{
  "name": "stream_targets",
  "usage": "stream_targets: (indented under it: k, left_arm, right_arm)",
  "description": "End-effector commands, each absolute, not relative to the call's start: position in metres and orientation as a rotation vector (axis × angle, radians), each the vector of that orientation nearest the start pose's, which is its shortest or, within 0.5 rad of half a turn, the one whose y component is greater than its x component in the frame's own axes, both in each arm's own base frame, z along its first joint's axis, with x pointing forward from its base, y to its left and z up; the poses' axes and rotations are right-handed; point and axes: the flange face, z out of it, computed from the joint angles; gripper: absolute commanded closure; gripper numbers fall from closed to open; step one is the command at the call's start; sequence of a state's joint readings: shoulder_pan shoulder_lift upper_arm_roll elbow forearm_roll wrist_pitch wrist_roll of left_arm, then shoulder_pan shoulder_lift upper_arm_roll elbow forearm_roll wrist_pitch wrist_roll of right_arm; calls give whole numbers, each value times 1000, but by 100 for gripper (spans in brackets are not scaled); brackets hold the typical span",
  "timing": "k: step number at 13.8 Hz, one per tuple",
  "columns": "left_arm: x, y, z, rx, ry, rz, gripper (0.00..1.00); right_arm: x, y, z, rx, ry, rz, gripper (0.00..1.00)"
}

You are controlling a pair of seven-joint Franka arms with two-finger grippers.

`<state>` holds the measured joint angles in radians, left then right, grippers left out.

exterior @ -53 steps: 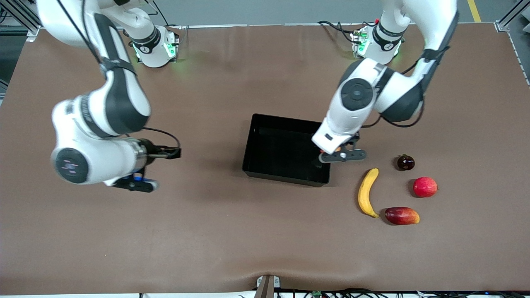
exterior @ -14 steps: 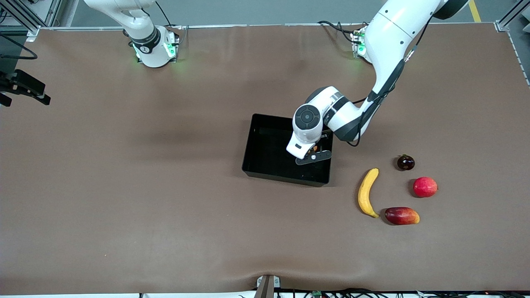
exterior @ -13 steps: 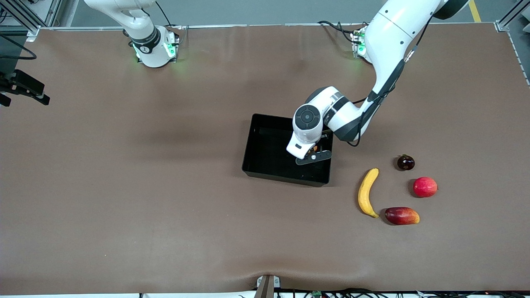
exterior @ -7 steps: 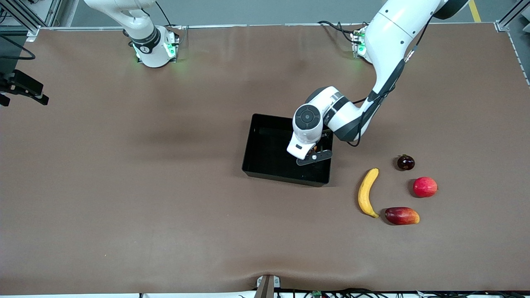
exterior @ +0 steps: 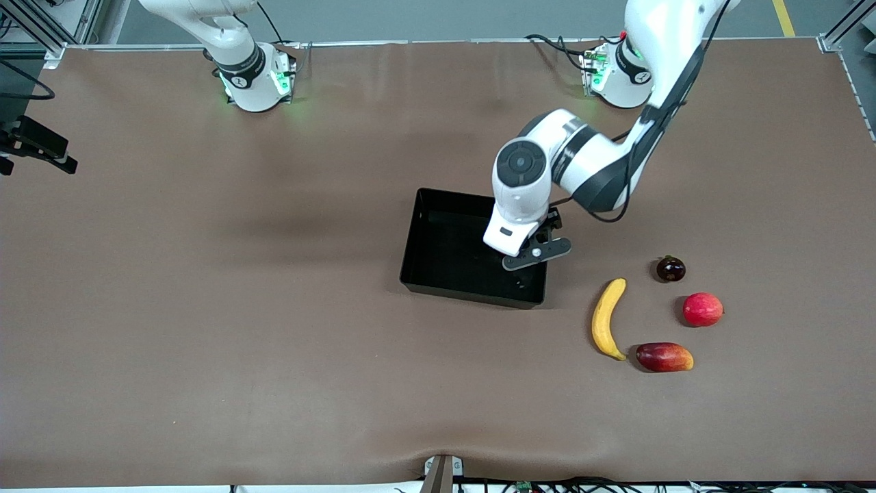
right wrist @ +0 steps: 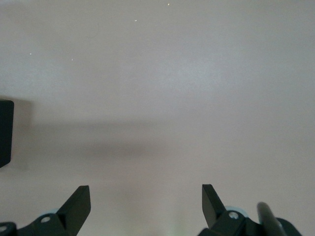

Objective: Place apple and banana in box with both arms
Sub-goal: 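Move the left gripper to the yellow banana beside the box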

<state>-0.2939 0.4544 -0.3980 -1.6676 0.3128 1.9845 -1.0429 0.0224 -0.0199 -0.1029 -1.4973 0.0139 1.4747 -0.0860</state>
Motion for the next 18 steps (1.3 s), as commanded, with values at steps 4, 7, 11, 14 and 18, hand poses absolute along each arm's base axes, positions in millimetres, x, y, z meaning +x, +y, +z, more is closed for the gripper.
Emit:
stream_targets:
  k: [4,7,11,14,18]
  left_arm:
    - [594,-314,377,-3017,-171,-50,0]
    - [628,-257,370,-3032,9,-24,0]
    - [654,-210,326,-3068,178,28,0]
    - [667,-189,275,-3104,257,25,0]
    - [673,-184,227,-3149,265,-17,0]
  right_arm:
    - [535,-44,664,-3133,-23,6,0]
    - [535,-44,664,-3133,-23,4,0]
    - [535,-44,664,-3133,-23,1,0]
    - [536,-44,663,-3133,-23,1,0]
    - [536,-44,663,-3133,-23,1,0]
